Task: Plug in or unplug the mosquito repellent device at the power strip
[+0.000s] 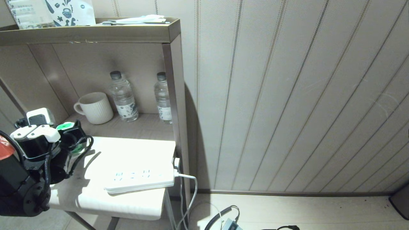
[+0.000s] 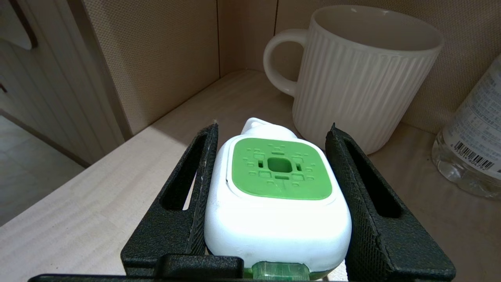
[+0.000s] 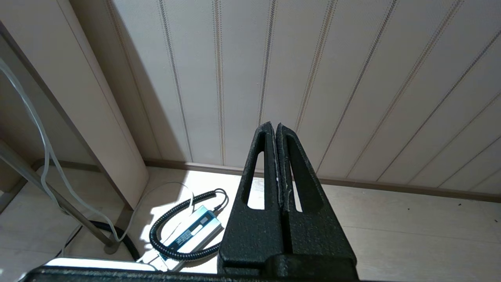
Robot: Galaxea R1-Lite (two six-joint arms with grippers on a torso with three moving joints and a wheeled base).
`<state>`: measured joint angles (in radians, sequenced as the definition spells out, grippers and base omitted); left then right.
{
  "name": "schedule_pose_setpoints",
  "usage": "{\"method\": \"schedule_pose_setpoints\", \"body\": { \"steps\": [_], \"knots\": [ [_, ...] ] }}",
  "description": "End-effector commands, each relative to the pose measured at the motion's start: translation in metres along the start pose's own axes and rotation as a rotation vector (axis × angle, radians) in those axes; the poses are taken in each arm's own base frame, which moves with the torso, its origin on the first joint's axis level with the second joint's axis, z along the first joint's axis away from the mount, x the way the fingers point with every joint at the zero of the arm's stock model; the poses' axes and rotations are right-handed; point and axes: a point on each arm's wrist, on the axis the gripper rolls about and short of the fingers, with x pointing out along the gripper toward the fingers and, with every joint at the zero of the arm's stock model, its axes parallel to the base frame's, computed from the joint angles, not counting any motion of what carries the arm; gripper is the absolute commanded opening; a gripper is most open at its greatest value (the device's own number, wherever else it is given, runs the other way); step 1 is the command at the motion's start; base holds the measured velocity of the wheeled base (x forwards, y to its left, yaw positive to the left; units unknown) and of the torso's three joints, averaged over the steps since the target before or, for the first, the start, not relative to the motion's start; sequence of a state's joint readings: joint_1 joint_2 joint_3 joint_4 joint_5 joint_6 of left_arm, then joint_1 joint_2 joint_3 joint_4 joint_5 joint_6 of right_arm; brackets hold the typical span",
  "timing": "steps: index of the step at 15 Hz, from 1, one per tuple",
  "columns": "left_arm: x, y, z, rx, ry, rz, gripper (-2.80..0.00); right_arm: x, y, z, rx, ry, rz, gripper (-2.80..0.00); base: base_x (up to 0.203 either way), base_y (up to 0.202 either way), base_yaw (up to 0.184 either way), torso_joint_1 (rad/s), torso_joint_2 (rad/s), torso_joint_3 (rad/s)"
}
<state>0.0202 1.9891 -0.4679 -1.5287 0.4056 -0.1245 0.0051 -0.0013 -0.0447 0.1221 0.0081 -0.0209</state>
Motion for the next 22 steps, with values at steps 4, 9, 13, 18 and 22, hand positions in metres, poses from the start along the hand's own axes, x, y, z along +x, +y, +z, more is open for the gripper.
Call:
{"method": "schedule_pose_setpoints", "body": {
  "steps": [4, 9, 13, 18, 22],
  "knots": [
    [-0.001, -0.002, 0.006, -0.021, -0.046, 0.019, 0.00, 0.000, 0.000, 0.000, -0.001, 0.002, 0.001, -2.80, 0.000, 0.000, 0.000, 0.000, 0.00, 0.000],
    [-0.007, -0.002, 0.014, -0.036, -0.068, 0.018, 0.00, 0.000, 0.000, 0.000, -0.001, 0.002, 0.001, -2.80, 0.000, 0.000, 0.000, 0.000, 0.00, 0.000],
    [-0.019, 0.000, 0.028, -0.050, -0.098, 0.012, 0.00, 0.000, 0.000, 0.000, -0.001, 0.002, 0.000, -2.80, 0.000, 0.000, 0.000, 0.000, 0.00, 0.000],
    [-0.073, 0.003, 0.062, -0.079, -0.142, -0.075, 0.00, 0.000, 0.000, 0.000, -0.001, 0.002, 0.001, -2.80, 0.000, 0.000, 0.000, 0.000, 0.00, 0.000],
    [-0.120, 0.020, 0.087, -0.074, -0.116, -0.144, -2.80, 0.000, 0.000, 0.000, -0.001, 0.002, 0.002, -2.80, 0.000, 0.000, 0.000, 0.000, 0.00, 0.000]
  ]
}}
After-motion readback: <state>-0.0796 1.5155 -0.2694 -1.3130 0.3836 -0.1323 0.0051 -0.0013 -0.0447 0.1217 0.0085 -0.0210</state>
